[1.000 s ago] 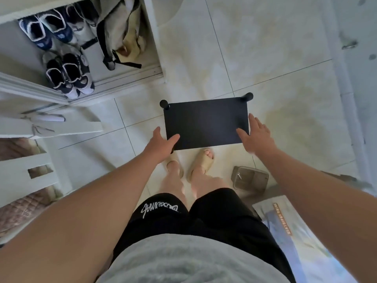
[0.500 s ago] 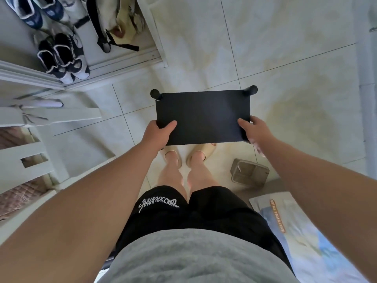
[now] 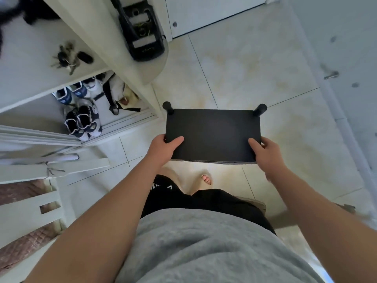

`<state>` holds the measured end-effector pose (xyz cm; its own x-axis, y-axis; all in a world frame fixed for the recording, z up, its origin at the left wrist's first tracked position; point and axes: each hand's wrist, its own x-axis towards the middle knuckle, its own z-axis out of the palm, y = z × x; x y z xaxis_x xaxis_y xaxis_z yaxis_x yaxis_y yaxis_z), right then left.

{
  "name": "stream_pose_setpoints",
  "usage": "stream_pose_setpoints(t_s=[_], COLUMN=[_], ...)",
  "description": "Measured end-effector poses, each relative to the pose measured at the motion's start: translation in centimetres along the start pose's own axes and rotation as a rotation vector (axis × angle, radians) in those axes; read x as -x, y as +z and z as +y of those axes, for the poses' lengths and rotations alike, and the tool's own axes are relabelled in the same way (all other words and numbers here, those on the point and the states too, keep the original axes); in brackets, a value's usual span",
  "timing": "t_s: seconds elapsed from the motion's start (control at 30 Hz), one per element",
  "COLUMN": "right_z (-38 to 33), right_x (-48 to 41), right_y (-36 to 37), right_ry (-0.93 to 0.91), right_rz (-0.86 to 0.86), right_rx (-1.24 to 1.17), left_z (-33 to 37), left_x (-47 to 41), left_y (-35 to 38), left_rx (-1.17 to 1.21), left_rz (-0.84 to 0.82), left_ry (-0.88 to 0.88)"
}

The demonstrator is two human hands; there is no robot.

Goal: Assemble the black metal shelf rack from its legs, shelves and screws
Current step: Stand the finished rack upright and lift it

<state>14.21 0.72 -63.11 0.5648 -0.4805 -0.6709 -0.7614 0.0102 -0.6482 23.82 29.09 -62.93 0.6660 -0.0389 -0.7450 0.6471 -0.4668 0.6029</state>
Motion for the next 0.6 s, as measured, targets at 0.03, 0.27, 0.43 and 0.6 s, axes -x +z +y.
stream_pose_setpoints(t_s=[0.03,0.27,0.43,0.6], right_z=[-1.2,-6.8,-12.4,-18.2], right_x=[-0.4,-3.6,-8.1,-12.8], right_y=[-1.3,-4.7,-6.3,-7.9], right_ry=[-0.013,-0.056,-0.030,0.017], right_rz=[0.023,0.120,0.196,0.291], right_rx=[-0.033,-0.132,-0.205,-0.292], left_z=[2.1,11.7,19.9,29.3], left_x=[-0.5,-4.8,-10.5,-16.7], left_y=[0.6,2.1,3.1,4.2], left_rx=[-0.021,-0.097,-0.118,-0.192], left_rz=[-0.015,-0.067,-0.134,-0.219], left_ry=[0.034,0.173,0.224,0.255])
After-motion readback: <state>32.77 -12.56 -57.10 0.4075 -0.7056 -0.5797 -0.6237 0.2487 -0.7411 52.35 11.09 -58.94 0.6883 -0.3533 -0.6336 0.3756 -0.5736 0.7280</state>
